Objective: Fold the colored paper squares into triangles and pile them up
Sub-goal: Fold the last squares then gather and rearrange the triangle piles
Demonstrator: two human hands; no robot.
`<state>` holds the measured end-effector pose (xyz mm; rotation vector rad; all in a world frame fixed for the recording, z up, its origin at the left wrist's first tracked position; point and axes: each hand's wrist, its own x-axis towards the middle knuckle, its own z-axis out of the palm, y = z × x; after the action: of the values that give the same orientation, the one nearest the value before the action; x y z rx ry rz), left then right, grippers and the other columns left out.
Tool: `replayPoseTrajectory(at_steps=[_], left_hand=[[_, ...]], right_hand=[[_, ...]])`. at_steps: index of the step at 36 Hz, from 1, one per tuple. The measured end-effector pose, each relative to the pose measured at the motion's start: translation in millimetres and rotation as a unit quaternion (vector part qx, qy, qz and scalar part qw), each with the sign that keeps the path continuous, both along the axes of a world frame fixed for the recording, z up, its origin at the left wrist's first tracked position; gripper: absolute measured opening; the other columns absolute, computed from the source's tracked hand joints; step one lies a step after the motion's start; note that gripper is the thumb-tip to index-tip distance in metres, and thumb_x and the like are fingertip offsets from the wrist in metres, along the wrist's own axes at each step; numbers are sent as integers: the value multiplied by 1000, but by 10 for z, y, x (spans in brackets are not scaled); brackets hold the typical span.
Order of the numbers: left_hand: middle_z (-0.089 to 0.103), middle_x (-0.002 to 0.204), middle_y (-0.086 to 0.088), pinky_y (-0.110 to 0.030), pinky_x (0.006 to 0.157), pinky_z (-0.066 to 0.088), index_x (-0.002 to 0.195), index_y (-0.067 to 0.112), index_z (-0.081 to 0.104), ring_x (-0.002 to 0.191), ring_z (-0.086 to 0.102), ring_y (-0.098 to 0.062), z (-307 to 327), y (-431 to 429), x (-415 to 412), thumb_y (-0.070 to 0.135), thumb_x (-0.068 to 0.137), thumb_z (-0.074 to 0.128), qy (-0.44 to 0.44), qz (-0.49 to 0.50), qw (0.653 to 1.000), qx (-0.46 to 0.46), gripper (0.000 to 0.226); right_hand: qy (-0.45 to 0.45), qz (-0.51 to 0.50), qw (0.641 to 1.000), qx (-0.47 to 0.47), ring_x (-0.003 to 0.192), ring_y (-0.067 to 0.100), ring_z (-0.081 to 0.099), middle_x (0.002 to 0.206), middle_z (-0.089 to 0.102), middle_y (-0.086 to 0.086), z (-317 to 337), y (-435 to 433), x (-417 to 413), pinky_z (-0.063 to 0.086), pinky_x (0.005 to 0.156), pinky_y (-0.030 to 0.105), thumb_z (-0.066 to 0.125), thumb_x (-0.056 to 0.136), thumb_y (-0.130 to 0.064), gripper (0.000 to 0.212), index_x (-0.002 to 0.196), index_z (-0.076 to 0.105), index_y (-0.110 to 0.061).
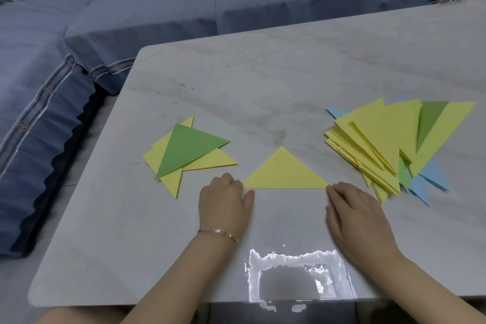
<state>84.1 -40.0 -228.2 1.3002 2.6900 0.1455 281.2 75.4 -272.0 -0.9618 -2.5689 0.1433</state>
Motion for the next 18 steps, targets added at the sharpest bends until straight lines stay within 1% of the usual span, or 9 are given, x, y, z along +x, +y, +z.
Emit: replayPoseTrajectory(at_steps=[2,4,5,7,9,12,15,16,18], left_hand=[[52,119,1,-31,88,35,115,18,56,114,44,-20,-2,145,-38,42,87,52,-59,59,996,33,37],[49,120,-2,-30,89,36,116,17,53,116,41,-21,-24,269,-41,42,82,60,-96,78,991,50,42],[48,117,-2,-29,87,36,111,17,55,115,40,-22,-23,316,-27,41,81,62,-112,83,989,53,39],[48,113,-2,-26,85,35,94,18,58,112,40,-21,-22,385,3,34,81,65,-151,97,981,72,22],[49,112,-2,-25,85,34,89,17,59,113,40,-21,-21,418,29,27,81,65,-181,106,974,89,14],[53,111,-4,-29,89,38,105,15,56,113,42,-22,-37,406,40,24,80,67,-200,106,969,99,28],[53,110,-6,-31,87,39,119,16,47,110,44,-24,-33,387,24,23,77,71,-218,113,964,105,49],[53,109,-6,-31,87,39,122,17,45,110,44,-25,-27,385,23,22,76,71,-223,116,962,106,53],[52,107,-5,-28,85,38,124,18,45,107,46,-24,-23,378,28,19,77,70,-225,113,961,116,53]], right_hand=[[-2,2,1000,-10,94,32,63,99,65,15,6,-2,4,50,80,40,36,85,-23,45,103,67,4],[-1,7,1000,-17,93,32,63,99,65,15,24,-1,12,51,79,40,40,85,-21,41,102,67,4],[4,7,1000,-19,91,32,63,98,65,15,37,-2,16,51,78,40,44,84,-19,37,101,67,4],[8,3,1000,-26,87,32,63,96,65,15,61,1,19,52,75,39,52,79,-15,31,97,67,4],[1,-3,999,-39,86,32,64,94,65,14,78,4,8,52,74,38,54,76,-14,29,94,68,3],[-18,-13,997,-72,80,32,64,88,65,11,99,32,-14,53,71,38,57,74,-12,21,87,69,1],[-28,-34,990,-135,83,30,61,87,64,8,238,115,-68,49,72,36,61,78,-7,10,83,69,-4],[-22,-46,987,-150,85,31,59,87,63,9,293,155,-90,48,72,36,61,78,-7,9,84,68,-5],[19,-72,989,-127,91,35,58,98,63,14,393,271,-132,47,77,40,64,76,-3,17,92,69,-3]])
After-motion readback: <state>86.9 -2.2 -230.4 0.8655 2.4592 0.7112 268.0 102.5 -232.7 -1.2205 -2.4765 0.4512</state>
